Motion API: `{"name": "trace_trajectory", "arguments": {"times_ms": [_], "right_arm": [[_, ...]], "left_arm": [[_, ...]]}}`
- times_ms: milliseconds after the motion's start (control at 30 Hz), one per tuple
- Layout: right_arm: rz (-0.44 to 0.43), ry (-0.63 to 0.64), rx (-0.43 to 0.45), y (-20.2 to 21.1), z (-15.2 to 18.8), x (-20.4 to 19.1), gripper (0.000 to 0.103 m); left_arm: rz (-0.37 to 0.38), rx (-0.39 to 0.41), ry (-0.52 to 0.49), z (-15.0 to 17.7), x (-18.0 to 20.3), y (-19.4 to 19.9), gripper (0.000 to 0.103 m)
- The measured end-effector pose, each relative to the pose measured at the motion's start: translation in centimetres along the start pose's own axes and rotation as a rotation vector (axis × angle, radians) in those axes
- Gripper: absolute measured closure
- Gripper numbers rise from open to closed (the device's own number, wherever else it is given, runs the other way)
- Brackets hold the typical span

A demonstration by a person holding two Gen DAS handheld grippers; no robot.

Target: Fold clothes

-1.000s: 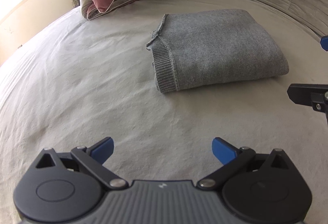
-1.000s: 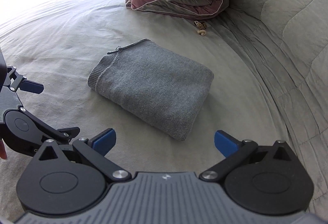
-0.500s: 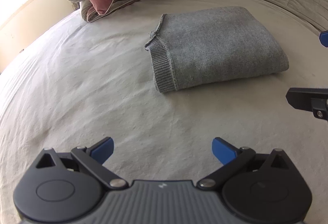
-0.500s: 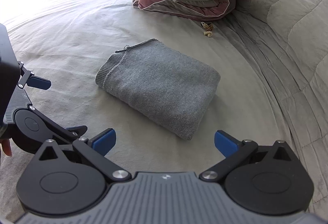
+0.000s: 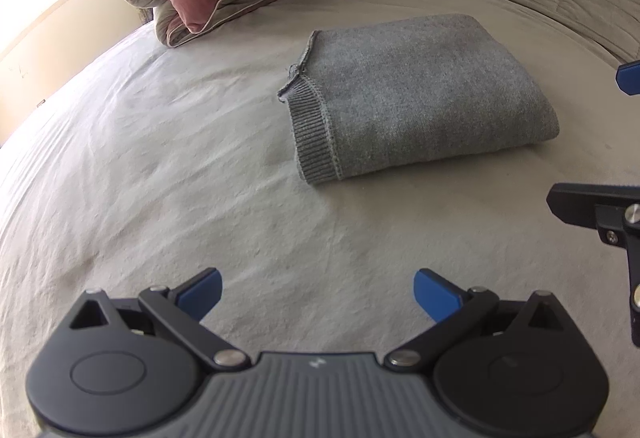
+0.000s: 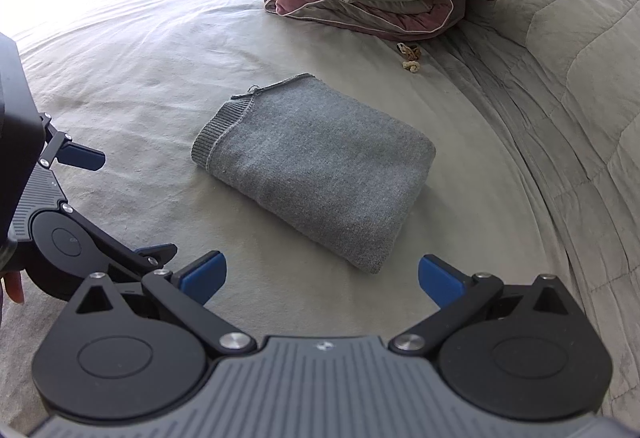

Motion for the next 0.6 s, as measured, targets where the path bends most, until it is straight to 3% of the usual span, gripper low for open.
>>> {"name": "trace_trajectory", "arguments": {"times_ms": [600], "right_arm": [[-0.005, 0.008, 0.004, -0.02, -0.12, -0.3, 0.0]], "left_arm": [[-0.003, -0.002, 0.004, 0.1, -0.31, -0.08, 0.001]]}}
Point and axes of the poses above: each gripper's, at about its wrist camera, not at the fingertips, and y roughly against the way its jaws point, x to its right, z to its underside, the point moved 1 cm from there along -y, roughly the way its jaws point
